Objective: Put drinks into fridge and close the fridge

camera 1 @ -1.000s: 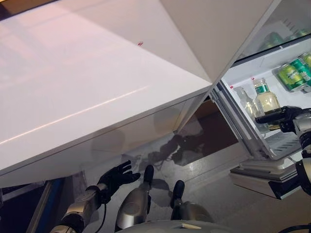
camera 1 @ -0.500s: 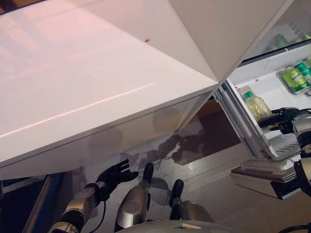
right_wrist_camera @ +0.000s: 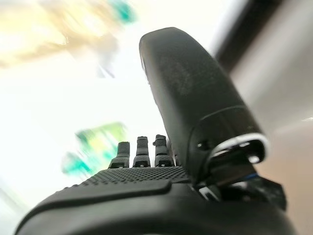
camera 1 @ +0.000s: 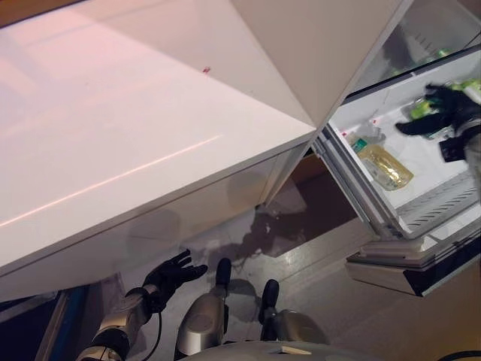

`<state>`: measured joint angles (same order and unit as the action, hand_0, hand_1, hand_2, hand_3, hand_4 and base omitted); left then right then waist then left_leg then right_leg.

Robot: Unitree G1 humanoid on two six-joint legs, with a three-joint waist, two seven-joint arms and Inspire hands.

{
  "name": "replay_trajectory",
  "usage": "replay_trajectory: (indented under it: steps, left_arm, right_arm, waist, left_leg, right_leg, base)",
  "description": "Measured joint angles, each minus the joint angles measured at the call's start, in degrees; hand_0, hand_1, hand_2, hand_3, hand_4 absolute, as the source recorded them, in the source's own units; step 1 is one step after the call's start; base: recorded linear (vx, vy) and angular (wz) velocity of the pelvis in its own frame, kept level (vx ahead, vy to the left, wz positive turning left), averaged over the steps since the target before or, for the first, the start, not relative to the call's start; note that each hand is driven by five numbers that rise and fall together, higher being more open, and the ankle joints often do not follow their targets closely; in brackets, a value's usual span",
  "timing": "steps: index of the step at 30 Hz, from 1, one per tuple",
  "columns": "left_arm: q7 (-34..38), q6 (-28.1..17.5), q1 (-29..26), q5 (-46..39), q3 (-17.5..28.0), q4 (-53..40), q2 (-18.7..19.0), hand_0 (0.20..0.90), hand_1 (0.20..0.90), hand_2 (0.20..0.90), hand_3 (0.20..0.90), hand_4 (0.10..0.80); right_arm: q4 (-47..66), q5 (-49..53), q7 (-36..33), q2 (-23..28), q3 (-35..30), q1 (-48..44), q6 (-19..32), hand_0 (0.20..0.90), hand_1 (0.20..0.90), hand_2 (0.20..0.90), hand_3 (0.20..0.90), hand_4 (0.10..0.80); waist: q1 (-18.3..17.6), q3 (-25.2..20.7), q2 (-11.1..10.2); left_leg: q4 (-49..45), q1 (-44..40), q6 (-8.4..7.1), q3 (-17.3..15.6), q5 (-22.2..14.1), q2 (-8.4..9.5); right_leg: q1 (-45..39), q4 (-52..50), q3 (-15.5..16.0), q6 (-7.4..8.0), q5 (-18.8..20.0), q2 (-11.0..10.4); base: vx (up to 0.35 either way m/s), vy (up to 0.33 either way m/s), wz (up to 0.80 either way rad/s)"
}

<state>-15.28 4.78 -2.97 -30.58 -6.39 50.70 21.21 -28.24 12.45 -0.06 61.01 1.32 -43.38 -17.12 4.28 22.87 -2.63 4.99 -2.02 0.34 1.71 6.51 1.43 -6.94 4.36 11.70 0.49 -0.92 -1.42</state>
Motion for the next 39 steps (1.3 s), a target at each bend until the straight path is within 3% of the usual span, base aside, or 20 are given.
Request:
replay_trajectory:
  steps: [6, 9, 18, 22, 28, 33, 39]
  left_arm:
    - [0.4, 0.1, 1.3, 3.7, 0.1, 4.8, -0.6, 0.9, 0.9, 0.9, 0.9, 0.8]
    - [0.5, 0.0, 3.5, 4.3, 0.1, 7.4, -1.6, 0.9, 0.9, 0.9, 0.9, 0.8]
    - [0.2, -0.5, 4.3, 6.0, -0.6, 9.8, -4.4, 0.9, 0.9, 0.9, 0.9, 0.8]
    - [0.0, -0.4, 4.0, 5.9, -2.0, 10.7, -5.1, 0.9, 0.9, 0.9, 0.9, 0.8]
    - [0.8, -0.3, 4.4, 5.9, -3.0, 10.9, -5.4, 0.9, 0.9, 0.9, 0.9, 0.8]
    - [1.5, -0.8, 4.1, 4.7, -2.7, 9.1, -5.6, 0.9, 0.9, 0.9, 0.9, 0.8]
    - [2.4, -1.3, 3.5, 2.7, -2.1, 6.5, -5.8, 0.9, 0.9, 0.9, 0.9, 0.8]
  right_arm:
    - [6.3, 6.2, -9.4, 1.3, -13.7, 11.2, 4.1, 0.9, 0.9, 0.9, 0.9, 0.8]
    - [6.4, 16.4, -16.3, -4.6, -22.5, 19.2, 8.1, 0.9, 0.9, 0.9, 0.9, 0.8]
    - [-0.5, 37.8, -27.6, -15.4, -26.4, 29.6, 19.6, 0.9, 0.9, 0.9, 0.9, 0.8]
    - [-4.2, 45.8, -27.9, -18.1, -26.0, 31.5, 21.5, 0.9, 0.9, 0.9, 0.9, 0.8]
    - [-5.9, 51.7, -23.2, -19.2, -25.2, 31.6, 22.2, 0.9, 0.9, 0.9, 0.9, 0.8]
    - [-5.8, 56.0, -17.8, -19.6, -25.1, 31.4, 21.9, 0.9, 0.9, 0.9, 0.9, 0.8]
    - [-5.9, 55.9, -14.7, -19.7, -23.6, 27.1, 21.0, 0.9, 0.9, 0.9, 0.9, 0.8]
  waist:
    - [-3.3, -2.8, -1.8]
    - [-5.6, -7.9, -1.8]
    - [-10.4, -12.7, 2.0]
    - [-10.3, -12.9, 3.2]
    - [-7.5, -12.1, 2.6]
    - [-4.6, -10.6, 2.1]
    - [-4.1, -7.1, 2.3]
  left_leg:
    - [0.0, -1.7, 0.18, -3.1, -0.8, -0.3]
    - [0.0, -2.7, 0.25, -4.8, -1.8, -0.3]
    - [-1.6, -5.1, 0.39, -7.1, -3.6, -0.43]
    - [-11.2, -1.2, 0.67, -6.7, -8.2, -0.5]
    - [-23.8, 5.4, 1.64, -5.4, -13.8, 0.61]
    - [-32.3, 11.6, 2.52, -4.5, -16.7, 1.78]
    - [-40.9, 17.5, 3.37, -3.9, -19.5, 2.59]
  right_leg:
    - [-0.3, -0.3, -3.2, 0.0, 0.0, 0.0]
    - [-0.6, -0.4, -5.0, 0.1, -0.1, 0.0]
    - [-2.1, -1.2, -7.6, 0.5, -0.4, 0.1]
    - [1.0, -9.4, -7.4, 0.33, -4.1, -0.4]
    - [8.8, -25.8, -6.4, 0.43, -12.3, -3.0]
    - [14.8, -35.0, -5.8, 0.71, -16.1, -4.9]
    - [19.5, -42.8, -5.3, 1.3, -18.8, -6.4]
  base:
    - [0.057, 0.054, -0.27]
    - [0.103, 0.021, -0.33]
    - [0.077, -0.026, -0.18]
    - [0.011, -0.036, 0.04]
    - [0.037, -0.011, 0.15]
    - [-0.009, 0.027, 0.17]
    - [-0.02, 0.035, 0.12]
